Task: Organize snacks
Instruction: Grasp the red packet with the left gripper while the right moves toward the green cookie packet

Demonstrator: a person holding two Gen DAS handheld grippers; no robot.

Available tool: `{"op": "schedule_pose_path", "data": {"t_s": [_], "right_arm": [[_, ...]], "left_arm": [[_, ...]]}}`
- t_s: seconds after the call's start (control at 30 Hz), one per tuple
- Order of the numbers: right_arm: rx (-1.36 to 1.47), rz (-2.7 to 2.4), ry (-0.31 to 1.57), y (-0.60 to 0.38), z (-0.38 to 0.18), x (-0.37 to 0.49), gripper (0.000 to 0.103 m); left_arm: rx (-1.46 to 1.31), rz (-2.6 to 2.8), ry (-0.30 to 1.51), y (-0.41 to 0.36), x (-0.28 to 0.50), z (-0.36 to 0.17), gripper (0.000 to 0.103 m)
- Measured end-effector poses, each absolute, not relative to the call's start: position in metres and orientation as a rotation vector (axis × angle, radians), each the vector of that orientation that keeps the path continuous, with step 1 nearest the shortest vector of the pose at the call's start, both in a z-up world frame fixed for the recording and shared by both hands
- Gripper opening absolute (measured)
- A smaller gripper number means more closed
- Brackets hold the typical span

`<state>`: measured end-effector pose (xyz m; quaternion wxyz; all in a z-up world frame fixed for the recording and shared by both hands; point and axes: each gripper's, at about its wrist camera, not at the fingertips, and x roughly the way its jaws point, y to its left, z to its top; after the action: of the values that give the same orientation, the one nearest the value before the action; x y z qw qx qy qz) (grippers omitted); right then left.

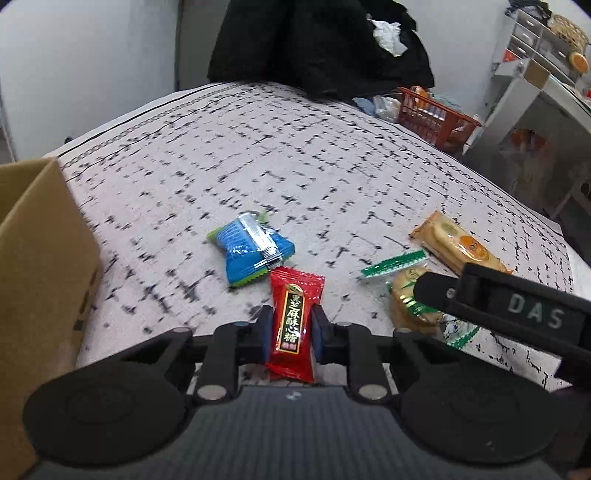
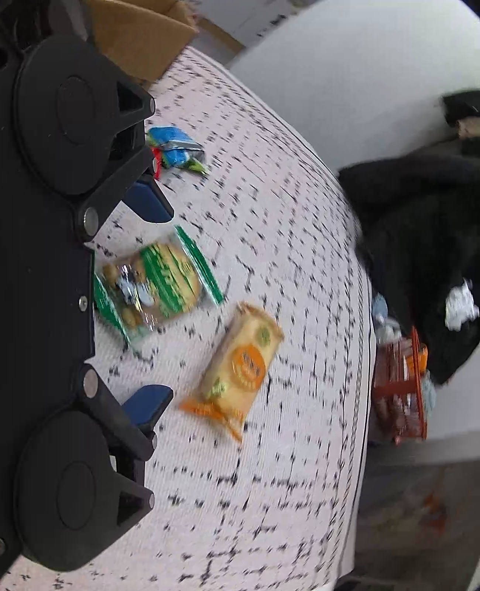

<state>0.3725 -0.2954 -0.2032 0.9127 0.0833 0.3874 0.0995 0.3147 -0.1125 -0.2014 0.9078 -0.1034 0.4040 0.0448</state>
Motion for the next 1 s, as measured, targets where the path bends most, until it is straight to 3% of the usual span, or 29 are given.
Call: {"op": "schedule_pose_path", "data": {"t_s": [0.13, 0.37, 1.0], "right_arm": [[0.137, 0.252, 0.813, -0.285, -0.203, 0.37, 0.091], [-0.007, 0.229, 0.813, -0.271, -0.205, 0.359, 0.055], [0.096, 0.213, 0.741, -0.266, -0.142, 0.308, 0.053]], "left_arm": [[-0.24, 0.116, 0.837, -0.101, 0.305, -0.195, 0.02], [-0.257, 0.173, 0.849, -0.085, 0.291, -0.182, 0.02], [-0.339, 0.142, 0.75, -0.059, 0.238, -0.118, 0.02]]}}
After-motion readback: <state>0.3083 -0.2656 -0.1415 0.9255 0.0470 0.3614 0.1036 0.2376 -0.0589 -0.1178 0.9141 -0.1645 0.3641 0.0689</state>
